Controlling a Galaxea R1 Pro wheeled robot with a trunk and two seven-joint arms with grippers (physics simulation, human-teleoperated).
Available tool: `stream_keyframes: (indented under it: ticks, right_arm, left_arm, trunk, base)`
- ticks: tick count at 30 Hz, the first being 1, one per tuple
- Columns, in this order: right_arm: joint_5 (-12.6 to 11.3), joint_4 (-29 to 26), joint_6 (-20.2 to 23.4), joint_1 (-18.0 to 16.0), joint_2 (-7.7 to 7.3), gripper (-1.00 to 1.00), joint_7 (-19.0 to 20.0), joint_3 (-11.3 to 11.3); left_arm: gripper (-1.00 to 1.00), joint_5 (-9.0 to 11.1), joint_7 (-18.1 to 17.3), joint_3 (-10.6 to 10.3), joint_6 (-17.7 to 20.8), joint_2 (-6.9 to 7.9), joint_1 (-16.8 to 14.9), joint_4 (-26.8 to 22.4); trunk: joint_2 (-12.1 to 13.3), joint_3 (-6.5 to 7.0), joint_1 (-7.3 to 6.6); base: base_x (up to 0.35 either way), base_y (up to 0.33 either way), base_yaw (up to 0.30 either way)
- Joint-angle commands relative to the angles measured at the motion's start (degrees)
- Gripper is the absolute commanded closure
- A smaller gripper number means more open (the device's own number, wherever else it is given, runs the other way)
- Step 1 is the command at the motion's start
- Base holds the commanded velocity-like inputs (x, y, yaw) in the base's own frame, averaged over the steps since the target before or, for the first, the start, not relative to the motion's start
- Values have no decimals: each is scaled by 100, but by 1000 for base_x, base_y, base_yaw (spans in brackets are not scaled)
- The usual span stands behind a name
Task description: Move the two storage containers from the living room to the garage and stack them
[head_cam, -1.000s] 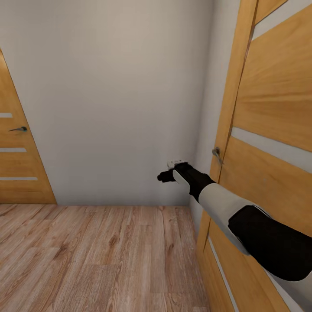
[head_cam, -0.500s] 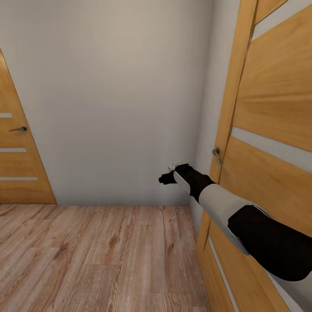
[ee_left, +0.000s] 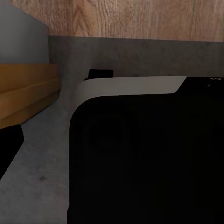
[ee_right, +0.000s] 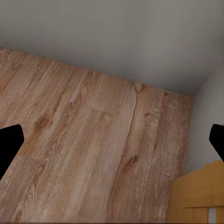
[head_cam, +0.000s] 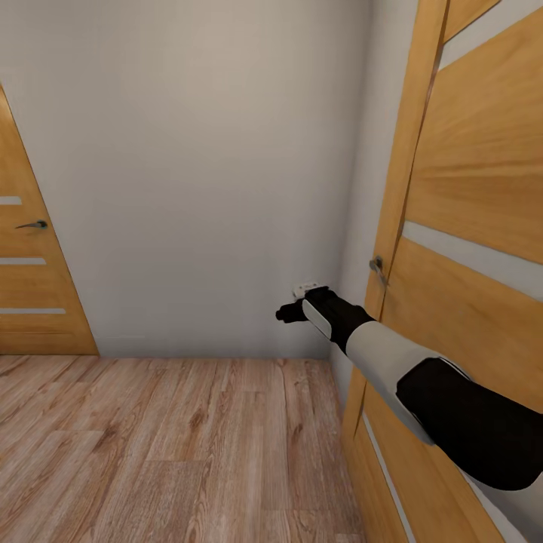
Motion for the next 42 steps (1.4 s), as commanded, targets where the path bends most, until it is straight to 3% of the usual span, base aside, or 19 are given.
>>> stream_keyframes:
  ticks: [1, 5, 9, 18, 21, 25, 28, 31, 33, 37, 42]
  right_arm:
    - [-37, -3, 17, 29, 0, -100, -18, 30]
    - [27, -4, 12, 389, 0, -100, 28, 50]
    - [471, -4, 11, 926, 0, -100, 50, 59]
    - [1129, 154, -105, 2005, 0, -100, 45, 68]
    - [1335, 418, -420, 2291, 0, -100, 48, 68]
    - [1439, 1143, -957, 2434, 0, -100, 129, 68]
    - [1459, 1575, -1335, 2481, 0, -100, 491, 68]
    - [1573, 1680, -1445, 2714, 0, -100, 610, 74]
    - [1805, 1708, -1536, 2998, 0, -100, 652, 74]
    - [2034, 1728, -1990, 3379, 0, -100, 681, 69]
    - [2084, 1732, -2765, 4152, -419, -100, 694, 68]
  left_arm:
    - [-100, 9, 0, 8, -16, -1, -2, 1]
    - [-100, 9, 1, 8, -16, -1, -2, 1]
    - [-100, 9, 4, 8, -16, -1, -2, -3]
    - [-100, 9, 3, 8, -16, 3, -2, 1]
    - [-100, 9, 3, 8, -16, 12, -2, 1]
    - [-100, 9, 4, 8, -16, 2, -2, 1]
    - [-100, 15, 5, 8, -17, 0, -2, 1]
    - [-100, 17, 5, 8, -16, -1, -2, 1]
    - [-100, 19, 5, 8, -16, -1, -2, 1]
    - [-100, 25, 5, 8, -16, 4, -2, 1]
    - [-100, 27, 5, 8, -17, 0, -2, 1]
  trunk:
    - [-3, -6, 0]
    - [-3, -6, 0]
    - [-3, -6, 0]
    - [-3, -6, 0]
    - [-3, -6, 0]
    - [-3, -6, 0]
    - [-3, -6, 0]
    - [-3, -6, 0]
    - [-3, -6, 0]
    - [-3, -6, 0]
    - [-3, -6, 0]
  base:
    - [0, 0, 0]
    - [0, 0, 0]
    - [0, 0, 0]
    - [0, 0, 0]
    - [0, 0, 0]
    - [0, 0, 0]
    - [0, 0, 0]
    - [0, 0, 0]
    - [0, 0, 0]
    - [0, 0, 0]
    - [0, 0, 0]
